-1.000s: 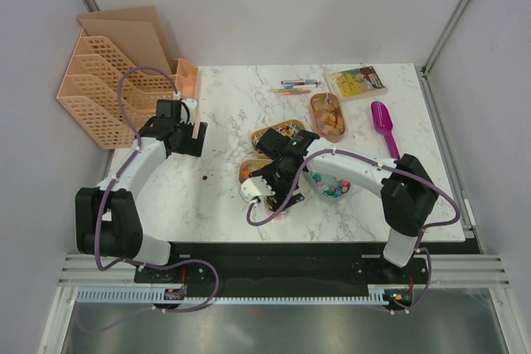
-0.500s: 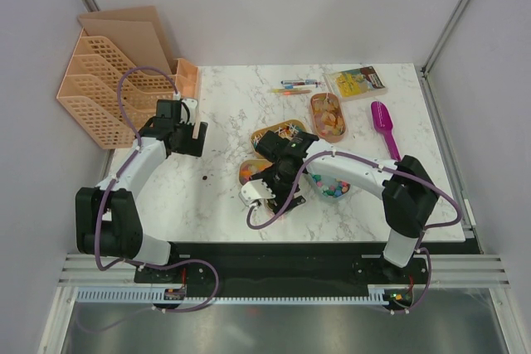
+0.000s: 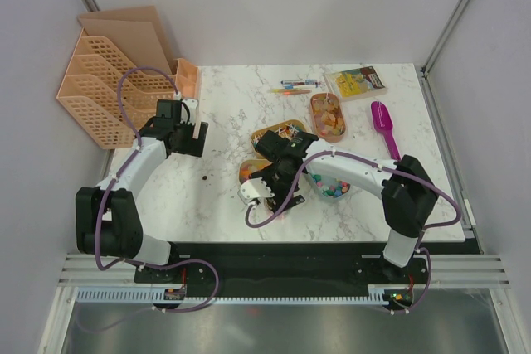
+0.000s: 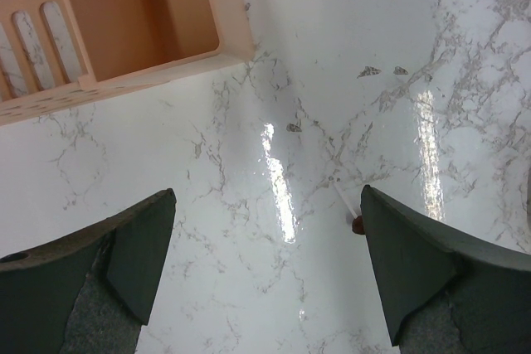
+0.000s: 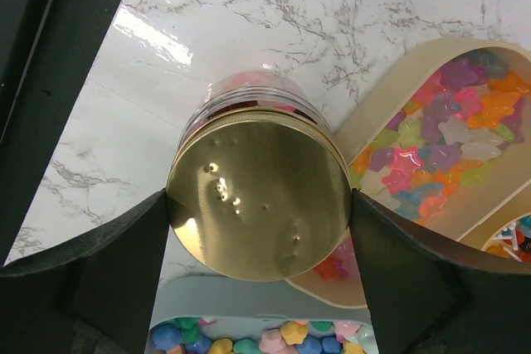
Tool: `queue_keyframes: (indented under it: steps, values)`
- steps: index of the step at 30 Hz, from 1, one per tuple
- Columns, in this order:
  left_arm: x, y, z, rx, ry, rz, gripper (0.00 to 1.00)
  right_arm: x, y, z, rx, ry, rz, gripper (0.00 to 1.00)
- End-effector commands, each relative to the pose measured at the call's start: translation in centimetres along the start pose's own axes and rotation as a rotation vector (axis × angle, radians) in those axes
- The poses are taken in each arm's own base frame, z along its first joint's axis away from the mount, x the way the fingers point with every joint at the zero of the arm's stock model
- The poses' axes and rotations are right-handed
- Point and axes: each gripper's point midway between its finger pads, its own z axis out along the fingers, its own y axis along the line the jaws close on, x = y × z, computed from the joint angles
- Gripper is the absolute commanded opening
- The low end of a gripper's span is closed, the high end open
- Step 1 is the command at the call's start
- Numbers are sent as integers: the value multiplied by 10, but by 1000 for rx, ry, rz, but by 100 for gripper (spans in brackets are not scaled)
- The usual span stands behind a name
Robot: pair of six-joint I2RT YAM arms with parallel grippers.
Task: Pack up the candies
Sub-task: Close the bottle lid on the packing bottle.
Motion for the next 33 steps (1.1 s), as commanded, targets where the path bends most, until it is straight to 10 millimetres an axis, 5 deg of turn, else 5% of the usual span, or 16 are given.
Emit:
queue_keyframes:
  steps: [1,21,24,33]
  values:
    - [-18,2,-3,0,-53,-35,100,-12,-10,-1,20,-32,-7,89]
    - [-15,0,-3,5,-46,-34,100,-12,-9,9,-9,-25,26,92]
    - [-15,0,-3,8,-46,-34,100,-12,-10,10,-3,-27,35,98]
    - [-15,-1,-4,11,-48,-34,100,-17,-12,-1,38,-42,32,98]
